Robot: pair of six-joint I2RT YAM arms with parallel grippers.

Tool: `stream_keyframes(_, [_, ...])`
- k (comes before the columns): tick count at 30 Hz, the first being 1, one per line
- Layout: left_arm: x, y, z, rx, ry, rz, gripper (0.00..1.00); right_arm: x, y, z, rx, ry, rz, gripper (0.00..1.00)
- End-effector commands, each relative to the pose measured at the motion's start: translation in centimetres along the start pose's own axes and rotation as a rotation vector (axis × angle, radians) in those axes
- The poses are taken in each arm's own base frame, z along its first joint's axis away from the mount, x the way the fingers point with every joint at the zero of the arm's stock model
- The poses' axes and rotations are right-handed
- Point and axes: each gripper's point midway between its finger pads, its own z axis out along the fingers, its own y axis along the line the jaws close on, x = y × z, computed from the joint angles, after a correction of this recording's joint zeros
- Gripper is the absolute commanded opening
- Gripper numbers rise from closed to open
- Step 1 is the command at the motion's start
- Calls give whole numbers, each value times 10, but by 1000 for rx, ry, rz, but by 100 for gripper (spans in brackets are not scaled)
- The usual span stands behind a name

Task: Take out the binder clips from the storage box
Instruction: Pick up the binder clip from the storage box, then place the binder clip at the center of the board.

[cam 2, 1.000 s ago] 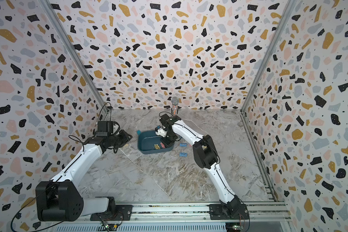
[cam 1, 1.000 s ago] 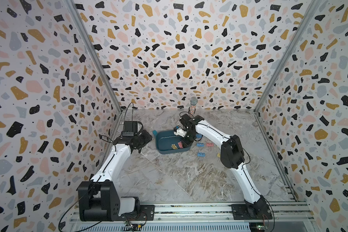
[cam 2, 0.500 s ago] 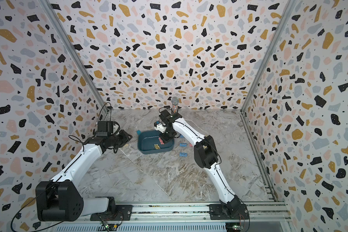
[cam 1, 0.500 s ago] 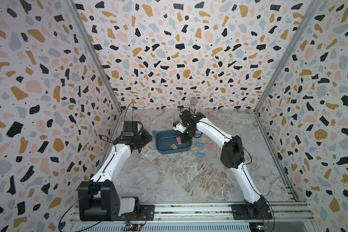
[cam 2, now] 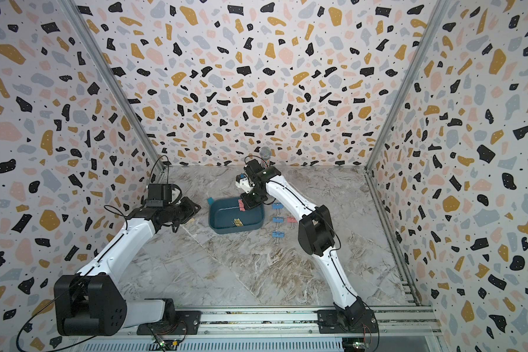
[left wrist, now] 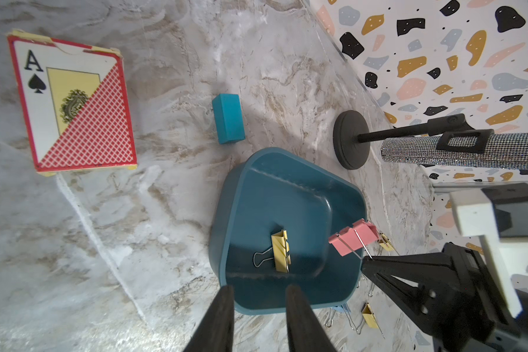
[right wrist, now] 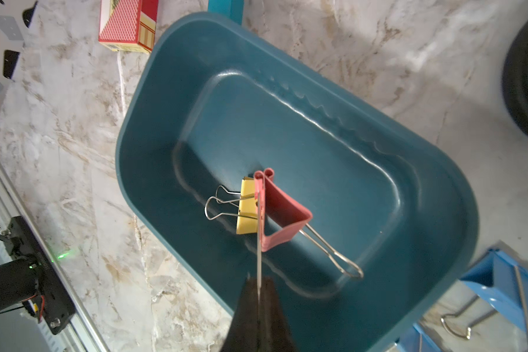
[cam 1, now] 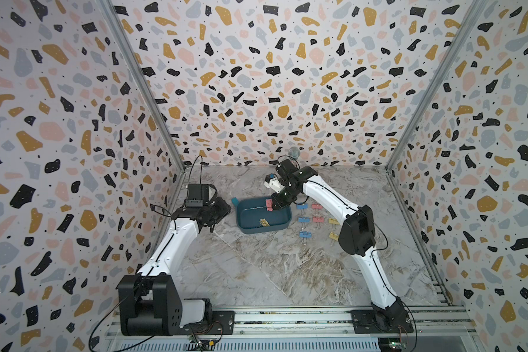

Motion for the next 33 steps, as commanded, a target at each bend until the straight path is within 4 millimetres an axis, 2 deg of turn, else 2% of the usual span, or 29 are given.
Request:
stream_keyframes(1, [-7, -11, -6, 27, -19, 26, 32, -28, 16, -55, -31, -180, 43, 0])
stream_keyframes(10, [-7, -12, -7, 31, -18, 27, 33, -23, 9, -89, -71, -385, 209, 0])
stream_keyframes(18, [-4, -10, -7, 23, -11, 36, 33, 0, 1, -104, -95, -531, 394, 0])
stream_keyframes(22, [-3, -10, -7, 25, -7, 39, 32, 14, -10, -108, -97, -609, 495, 0])
stream_keyframes(23, [-2, -9, -7, 23, -4, 39, 32, 12, -10, -113, -100, -639, 495, 0])
stream_keyframes(29, [-1, -9, -8, 26, -6, 40, 33, 42, -28, -126, -88, -719, 627, 0])
stream_keyframes(33, [0, -8, -9, 25, -6, 39, 33, 67, -38, -126, -87, -747, 719, 0])
